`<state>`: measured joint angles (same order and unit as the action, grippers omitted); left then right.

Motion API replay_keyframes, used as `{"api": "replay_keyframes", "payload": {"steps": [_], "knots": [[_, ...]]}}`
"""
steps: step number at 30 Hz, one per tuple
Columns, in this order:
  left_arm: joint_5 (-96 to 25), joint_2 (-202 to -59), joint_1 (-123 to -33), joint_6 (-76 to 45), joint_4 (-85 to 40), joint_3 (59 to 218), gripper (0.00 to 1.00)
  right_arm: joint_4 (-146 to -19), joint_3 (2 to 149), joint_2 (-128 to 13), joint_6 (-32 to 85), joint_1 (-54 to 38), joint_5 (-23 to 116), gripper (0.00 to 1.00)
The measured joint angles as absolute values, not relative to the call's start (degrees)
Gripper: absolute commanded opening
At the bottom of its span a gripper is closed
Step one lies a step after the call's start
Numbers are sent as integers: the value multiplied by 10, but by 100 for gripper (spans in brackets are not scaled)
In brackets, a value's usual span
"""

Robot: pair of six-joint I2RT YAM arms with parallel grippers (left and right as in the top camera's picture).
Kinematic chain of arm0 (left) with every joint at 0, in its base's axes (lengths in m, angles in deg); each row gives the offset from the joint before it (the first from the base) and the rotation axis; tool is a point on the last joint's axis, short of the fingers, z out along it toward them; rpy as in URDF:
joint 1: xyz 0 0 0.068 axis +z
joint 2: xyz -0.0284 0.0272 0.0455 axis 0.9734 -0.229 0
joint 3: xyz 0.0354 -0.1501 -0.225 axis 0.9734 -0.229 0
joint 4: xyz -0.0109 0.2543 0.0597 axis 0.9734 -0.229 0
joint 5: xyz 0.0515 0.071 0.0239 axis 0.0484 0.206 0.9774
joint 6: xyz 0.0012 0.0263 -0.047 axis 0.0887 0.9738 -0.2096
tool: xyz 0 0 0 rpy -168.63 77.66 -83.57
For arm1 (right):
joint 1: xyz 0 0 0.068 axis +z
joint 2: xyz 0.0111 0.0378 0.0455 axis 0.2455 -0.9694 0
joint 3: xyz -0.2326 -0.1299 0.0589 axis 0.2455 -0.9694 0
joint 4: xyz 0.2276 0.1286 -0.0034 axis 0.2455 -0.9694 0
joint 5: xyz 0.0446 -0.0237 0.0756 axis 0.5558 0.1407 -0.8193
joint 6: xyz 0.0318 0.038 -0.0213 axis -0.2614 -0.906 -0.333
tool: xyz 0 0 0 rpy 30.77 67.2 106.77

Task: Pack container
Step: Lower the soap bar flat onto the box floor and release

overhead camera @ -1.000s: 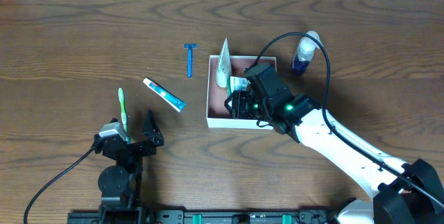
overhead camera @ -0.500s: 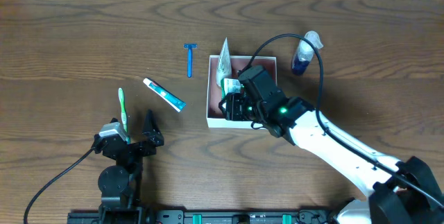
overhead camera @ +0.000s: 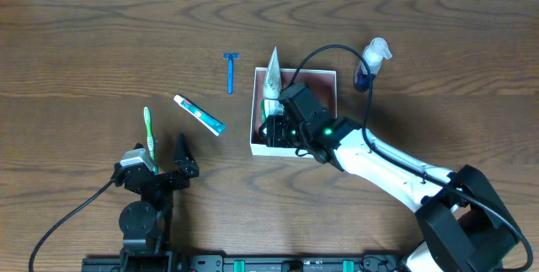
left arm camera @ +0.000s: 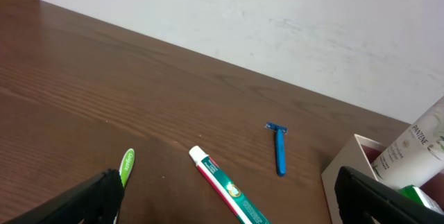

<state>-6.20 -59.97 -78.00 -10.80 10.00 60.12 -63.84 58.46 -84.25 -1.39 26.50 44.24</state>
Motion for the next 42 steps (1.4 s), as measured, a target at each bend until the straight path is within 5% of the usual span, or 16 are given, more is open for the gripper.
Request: {"api": "replay_keyframes", "payload": {"steps": [21,42], "knots": [[-62,-600,-780,-108,100,601,98,-625,585,-870,-14,268,442,22],[-62,-600,-780,-108,100,601,98,-623,585,-870,-14,268,442,41]]}}
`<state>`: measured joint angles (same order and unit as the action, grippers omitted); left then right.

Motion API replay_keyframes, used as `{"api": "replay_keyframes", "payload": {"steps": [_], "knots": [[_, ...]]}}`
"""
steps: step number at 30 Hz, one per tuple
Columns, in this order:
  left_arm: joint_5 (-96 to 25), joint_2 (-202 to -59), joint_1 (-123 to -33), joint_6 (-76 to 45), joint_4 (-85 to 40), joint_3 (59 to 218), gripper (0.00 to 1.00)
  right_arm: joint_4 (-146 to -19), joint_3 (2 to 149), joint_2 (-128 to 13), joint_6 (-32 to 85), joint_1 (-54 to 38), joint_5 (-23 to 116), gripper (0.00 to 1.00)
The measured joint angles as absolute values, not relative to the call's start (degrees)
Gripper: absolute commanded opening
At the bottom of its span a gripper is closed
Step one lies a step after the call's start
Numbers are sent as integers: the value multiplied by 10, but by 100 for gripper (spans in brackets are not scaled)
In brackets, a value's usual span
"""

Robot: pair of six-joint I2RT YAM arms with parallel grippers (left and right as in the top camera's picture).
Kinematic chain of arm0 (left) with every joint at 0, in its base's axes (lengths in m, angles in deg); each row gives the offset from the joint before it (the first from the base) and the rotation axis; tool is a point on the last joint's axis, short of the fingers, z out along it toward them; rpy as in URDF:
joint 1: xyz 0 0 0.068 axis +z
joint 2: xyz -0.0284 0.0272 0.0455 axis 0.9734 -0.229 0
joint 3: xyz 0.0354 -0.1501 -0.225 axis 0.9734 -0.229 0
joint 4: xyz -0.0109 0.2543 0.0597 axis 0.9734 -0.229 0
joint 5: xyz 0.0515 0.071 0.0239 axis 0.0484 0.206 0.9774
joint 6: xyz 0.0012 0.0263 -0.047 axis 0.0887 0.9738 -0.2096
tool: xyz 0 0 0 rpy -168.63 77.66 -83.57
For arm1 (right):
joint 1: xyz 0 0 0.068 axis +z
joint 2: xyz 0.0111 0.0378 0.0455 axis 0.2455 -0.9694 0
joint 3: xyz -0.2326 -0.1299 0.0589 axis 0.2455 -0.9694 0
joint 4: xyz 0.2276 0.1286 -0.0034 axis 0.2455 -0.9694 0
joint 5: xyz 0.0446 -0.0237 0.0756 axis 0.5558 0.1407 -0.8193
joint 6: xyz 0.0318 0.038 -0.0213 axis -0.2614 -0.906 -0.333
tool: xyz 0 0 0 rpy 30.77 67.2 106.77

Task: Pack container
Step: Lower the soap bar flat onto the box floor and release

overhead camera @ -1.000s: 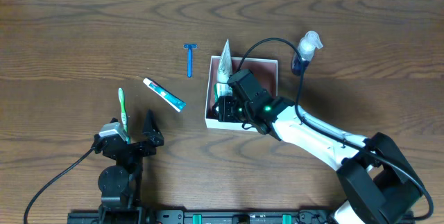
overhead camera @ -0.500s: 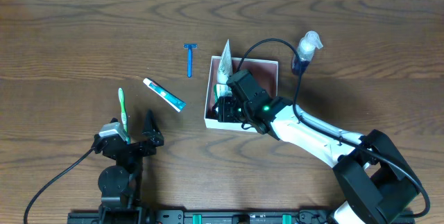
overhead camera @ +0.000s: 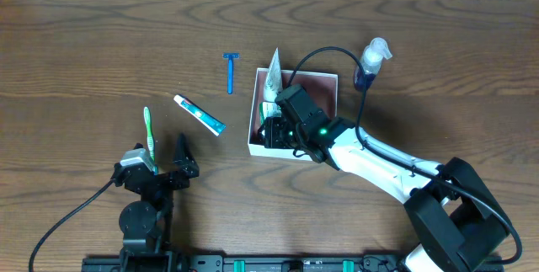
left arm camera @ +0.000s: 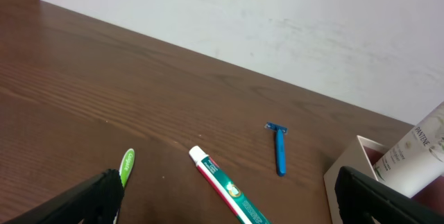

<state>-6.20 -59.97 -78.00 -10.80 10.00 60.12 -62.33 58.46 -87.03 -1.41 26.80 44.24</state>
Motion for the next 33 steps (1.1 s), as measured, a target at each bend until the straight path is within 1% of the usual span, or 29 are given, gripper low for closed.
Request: {"api": "replay_keyframes", "payload": {"steps": [16,20,23,24,33], "knots": [[-62,-600,-780,-108,100,601,98,-623,585,-870,-14,268,442,52],[-62,-600,-780,-108,100,601,98,-623,585,-870,-14,268,442,53],[-62,-600,-780,-108,100,601,98,-623,585,-870,-14,268,442,55],[-62,-600,-780,-108,100,601,98,-623,585,-870,-14,268,442,57],[-62,-600,-780,-108,100,601,98,-624,585,-870,-15,268,443,57]]}}
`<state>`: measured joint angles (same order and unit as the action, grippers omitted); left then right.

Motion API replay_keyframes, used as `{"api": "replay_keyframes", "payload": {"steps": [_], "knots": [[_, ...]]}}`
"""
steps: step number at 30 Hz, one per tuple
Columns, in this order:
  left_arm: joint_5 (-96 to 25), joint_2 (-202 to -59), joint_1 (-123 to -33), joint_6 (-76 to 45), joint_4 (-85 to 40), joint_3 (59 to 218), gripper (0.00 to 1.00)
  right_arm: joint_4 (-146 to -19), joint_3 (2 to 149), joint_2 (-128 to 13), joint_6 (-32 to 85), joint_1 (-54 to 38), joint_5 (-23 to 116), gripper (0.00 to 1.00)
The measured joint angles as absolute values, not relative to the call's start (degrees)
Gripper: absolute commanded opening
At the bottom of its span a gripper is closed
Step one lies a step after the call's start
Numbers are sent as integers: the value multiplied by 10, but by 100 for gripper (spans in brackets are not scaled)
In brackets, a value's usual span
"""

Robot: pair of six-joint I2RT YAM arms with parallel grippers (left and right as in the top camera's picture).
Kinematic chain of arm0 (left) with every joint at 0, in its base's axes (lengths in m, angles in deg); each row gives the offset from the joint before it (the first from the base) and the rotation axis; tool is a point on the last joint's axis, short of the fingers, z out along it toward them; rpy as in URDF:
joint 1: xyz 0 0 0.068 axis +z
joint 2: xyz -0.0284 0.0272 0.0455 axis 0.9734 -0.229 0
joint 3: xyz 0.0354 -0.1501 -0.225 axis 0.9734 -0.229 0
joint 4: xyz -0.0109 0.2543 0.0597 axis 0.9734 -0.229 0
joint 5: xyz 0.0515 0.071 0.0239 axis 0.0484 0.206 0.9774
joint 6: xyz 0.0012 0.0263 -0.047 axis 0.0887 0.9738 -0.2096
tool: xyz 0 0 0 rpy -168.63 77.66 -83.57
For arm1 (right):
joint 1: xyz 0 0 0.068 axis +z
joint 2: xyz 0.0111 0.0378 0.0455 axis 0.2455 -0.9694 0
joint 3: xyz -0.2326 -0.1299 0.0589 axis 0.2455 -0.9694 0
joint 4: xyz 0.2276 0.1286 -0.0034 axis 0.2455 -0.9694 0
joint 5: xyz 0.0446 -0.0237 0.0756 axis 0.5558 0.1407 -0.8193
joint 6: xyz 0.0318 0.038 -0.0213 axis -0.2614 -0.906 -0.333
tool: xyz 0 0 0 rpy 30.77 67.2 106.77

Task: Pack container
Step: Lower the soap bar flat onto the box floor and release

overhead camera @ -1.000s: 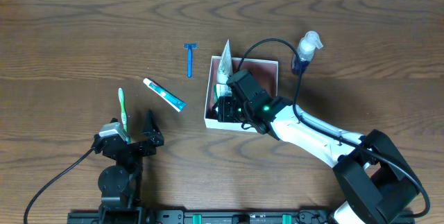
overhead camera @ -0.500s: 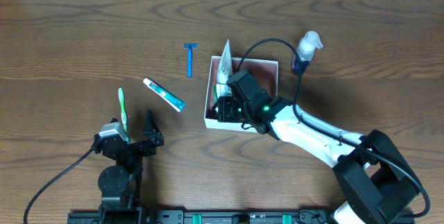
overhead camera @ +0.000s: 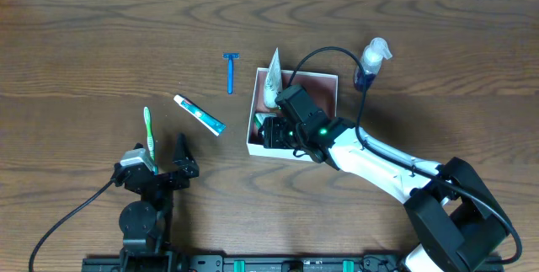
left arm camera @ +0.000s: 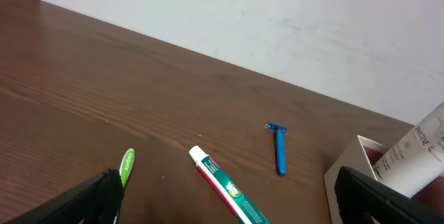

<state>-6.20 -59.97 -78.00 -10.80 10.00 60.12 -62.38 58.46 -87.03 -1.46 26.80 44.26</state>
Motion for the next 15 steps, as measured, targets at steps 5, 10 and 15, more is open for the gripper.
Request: {"api": "replay_keyframes", "payload": {"steps": [5,10,15], "knots": [[-62,-600,-780,-108,100,601,98,-624,585,-870,-15,268,443,57],[-62,-600,-780,-108,100,601,98,-624,585,-870,-15,268,443,59],[-62,-600,-780,-108,100,601,98,-622,585,-870,-19,268,441,74]]}}
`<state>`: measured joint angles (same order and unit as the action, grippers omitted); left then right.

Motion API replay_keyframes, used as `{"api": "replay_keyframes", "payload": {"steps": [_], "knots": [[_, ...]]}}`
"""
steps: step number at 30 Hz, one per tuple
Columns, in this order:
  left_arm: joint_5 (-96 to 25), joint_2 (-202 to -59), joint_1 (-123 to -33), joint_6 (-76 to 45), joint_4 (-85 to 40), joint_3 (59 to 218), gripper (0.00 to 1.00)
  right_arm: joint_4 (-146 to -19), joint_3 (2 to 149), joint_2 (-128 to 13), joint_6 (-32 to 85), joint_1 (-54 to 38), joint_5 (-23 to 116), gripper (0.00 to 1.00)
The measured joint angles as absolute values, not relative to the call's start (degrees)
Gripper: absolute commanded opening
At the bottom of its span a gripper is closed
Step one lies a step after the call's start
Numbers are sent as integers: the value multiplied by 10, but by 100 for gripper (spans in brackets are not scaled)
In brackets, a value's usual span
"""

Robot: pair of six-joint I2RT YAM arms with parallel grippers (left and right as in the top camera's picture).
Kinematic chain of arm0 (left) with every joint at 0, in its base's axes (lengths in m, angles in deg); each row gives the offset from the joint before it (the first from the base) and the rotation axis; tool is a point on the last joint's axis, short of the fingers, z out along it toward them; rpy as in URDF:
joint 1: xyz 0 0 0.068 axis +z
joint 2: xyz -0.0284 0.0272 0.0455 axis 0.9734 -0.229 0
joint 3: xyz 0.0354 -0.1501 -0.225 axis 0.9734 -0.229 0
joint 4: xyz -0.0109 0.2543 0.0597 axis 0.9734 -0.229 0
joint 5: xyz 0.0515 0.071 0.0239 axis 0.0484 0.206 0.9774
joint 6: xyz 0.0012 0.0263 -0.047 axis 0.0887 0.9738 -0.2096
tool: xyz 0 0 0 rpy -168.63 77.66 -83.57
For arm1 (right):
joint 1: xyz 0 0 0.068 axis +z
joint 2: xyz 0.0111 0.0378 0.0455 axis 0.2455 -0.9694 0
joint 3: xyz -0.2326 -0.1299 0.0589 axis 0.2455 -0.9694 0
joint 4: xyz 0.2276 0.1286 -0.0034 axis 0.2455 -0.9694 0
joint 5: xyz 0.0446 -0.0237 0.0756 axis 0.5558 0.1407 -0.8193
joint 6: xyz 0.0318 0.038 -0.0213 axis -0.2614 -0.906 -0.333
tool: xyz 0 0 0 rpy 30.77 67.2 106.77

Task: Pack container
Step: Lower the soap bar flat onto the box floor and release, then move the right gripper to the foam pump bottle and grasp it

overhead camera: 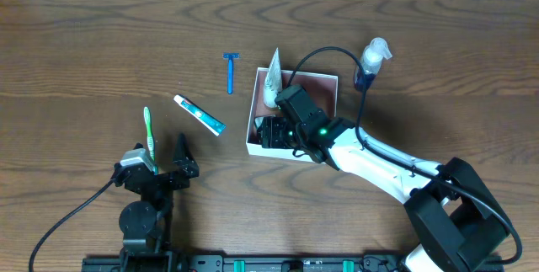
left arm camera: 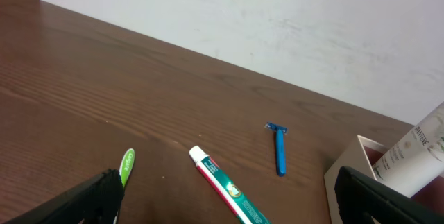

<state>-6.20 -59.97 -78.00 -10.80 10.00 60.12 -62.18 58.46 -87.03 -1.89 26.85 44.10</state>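
The container is a white box (overhead camera: 328,82) with a dark red inside, and a white Pantene tube (overhead camera: 269,78) leans up out of its far left corner. My right gripper (overhead camera: 271,130) is down inside the box at its near left corner. Its jaws are hidden by the wrist. My left gripper (overhead camera: 160,169) rests open and empty at the table's near left. Lying before it are a green toothbrush (left arm camera: 127,165), a toothpaste tube (left arm camera: 225,186) and a blue razor (left arm camera: 279,148). The box (left arm camera: 347,175) and the Pantene tube (left arm camera: 416,151) show at the right of the left wrist view.
A spray bottle (overhead camera: 370,60) with a white head and blue body lies just beyond the box's far right corner, by the right arm's cable. The toothbrush (overhead camera: 149,133), toothpaste (overhead camera: 200,114) and razor (overhead camera: 230,72) lie left of the box on the brown wooden table (overhead camera: 84,45).
Almost nothing differs. My right gripper sits a hair further left in the box's near left corner. The left arm and the loose items have not moved.
At first my right gripper was inside the box near its middle front, with a green and white item showing beside the tube. Later it was further left, the item no longer showed, and the box had shifted slightly left. The left arm stayed still throughout.
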Motion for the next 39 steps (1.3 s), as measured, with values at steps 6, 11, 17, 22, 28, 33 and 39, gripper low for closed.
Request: {"api": "replay_keyframes", "payload": {"steps": [6,11,17,22,28,33,39], "knots": [[-62,-600,-780,-108,100,601,98,-621,585,-870,-17,268,440,75],[-62,-600,-780,-108,100,601,98,-620,585,-870,-17,268,440,67],[-62,-600,-780,-108,100,601,98,-657,589,-860,-13,267,431,69],[-62,-600,-780,-108,100,601,98,-746,609,-789,11,259,426,76],[-62,-600,-780,-108,100,601,98,-848,657,-665,68,228,429,87],[-62,-600,-780,-108,100,601,98,-928,661,-586,120,159,468,98],[-62,-600,-780,-108,100,601,98,-913,661,-577,259,50,505,98]]}}
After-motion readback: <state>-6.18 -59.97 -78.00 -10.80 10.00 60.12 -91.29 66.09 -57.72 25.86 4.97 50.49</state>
